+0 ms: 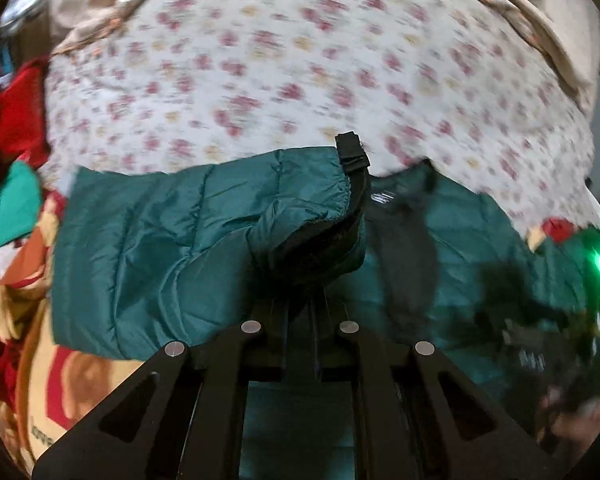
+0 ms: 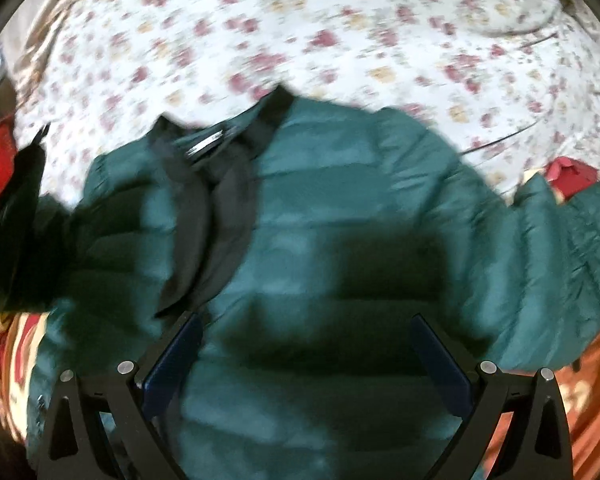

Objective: Fold large clothes

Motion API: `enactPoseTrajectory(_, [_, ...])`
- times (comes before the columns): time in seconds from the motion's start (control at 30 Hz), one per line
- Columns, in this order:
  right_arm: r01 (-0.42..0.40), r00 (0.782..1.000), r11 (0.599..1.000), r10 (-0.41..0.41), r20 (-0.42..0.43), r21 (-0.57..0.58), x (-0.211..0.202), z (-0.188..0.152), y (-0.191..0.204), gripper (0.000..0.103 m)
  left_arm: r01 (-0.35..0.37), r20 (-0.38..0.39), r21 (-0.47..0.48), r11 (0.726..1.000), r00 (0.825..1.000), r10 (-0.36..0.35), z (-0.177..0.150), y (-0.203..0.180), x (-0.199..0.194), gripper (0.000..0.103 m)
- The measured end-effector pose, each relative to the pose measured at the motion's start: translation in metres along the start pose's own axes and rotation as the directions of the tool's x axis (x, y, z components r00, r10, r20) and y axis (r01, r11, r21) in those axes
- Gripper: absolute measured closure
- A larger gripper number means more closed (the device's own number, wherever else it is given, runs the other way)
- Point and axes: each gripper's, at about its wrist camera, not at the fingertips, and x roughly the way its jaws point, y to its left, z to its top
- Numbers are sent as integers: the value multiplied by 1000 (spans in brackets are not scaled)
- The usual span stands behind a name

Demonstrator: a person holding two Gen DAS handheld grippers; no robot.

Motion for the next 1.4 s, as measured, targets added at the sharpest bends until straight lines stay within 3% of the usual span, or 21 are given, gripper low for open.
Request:
enactPoseTrajectory(0.23, [6, 1000, 993, -9, 27, 115, -6, 11, -50, 0, 81, -77, 91, 993, 994, -74, -16, -70, 27, 96])
enactPoseTrajectory(0.4, [-12, 1000, 991, 11, 10, 132, -7, -1, -66, 0, 151, -166, 101, 983, 977, -133, -35, -99, 59, 94])
enactPoseTrajectory(0.5, [-30, 1000, 989, 30, 2, 148, -7, -4, -72, 0, 206, -226, 91, 974, 957, -181, -44, -101, 71, 89])
enactPoseTrajectory(0.57, [-60, 998, 985, 61, 3, 159, -10, -5, -72, 0, 250, -246, 59, 966, 942, -229, -45, -95, 66, 83])
enactPoseTrajectory(0.67, [-108, 994, 983, 109, 2, 151, -16, -6, -63, 0, 328, -257, -5, 945, 913, -318, -41, -76, 47, 59])
enactPoseTrajectory(0.73, [-156, 987, 978, 158, -1, 140, -19, -7, -52, 0, 317, -215, -7, 948, 926, -311, -36, -61, 26, 40])
enactPoseTrajectory(0.8, [-205, 978, 970, 208, -14, 128, -17, -8, -36, 0, 273, -144, 6, 962, 952, -270, -30, -42, 2, 33])
enactPoseTrajectory(0.93, [-254, 963, 962, 261, -61, 103, 3, -10, -7, 0, 121, -24, 0, 993, 992, -121, -20, 0, -28, 33])
enactPoseTrajectory(1.0, [-244, 966, 965, 250, -70, 92, 17, -10, 4, 0, 40, 15, -15, 999, 999, -39, -20, 18, -29, 33])
enactPoseTrajectory(1.07, [-249, 964, 965, 256, -77, 86, 32, -12, 13, 9, -26, 15, -36, 999, 1000, 27, -21, 33, -25, 33])
enactPoseTrajectory(1.13, [-265, 959, 961, 271, -88, 74, 43, -15, 19, 60, -46, -9, -63, 997, 999, 46, -23, 48, -17, 33])
enactPoseTrajectory(1.2, [-256, 963, 966, 258, -82, 37, 44, -15, 25, 69, -53, -23, -85, 995, 998, 51, -24, 56, -10, 33])
enactPoseTrajectory(1.23, [-250, 966, 968, 250, -65, 14, 39, -14, 27, 79, -66, -29, -92, 994, 998, 64, -25, 59, -7, 33])
enactPoseTrajectory(1.4, [-161, 985, 986, 163, 57, -46, 8, 3, 11, 83, -86, -57, -97, 992, 995, 81, -25, 63, 12, 33])
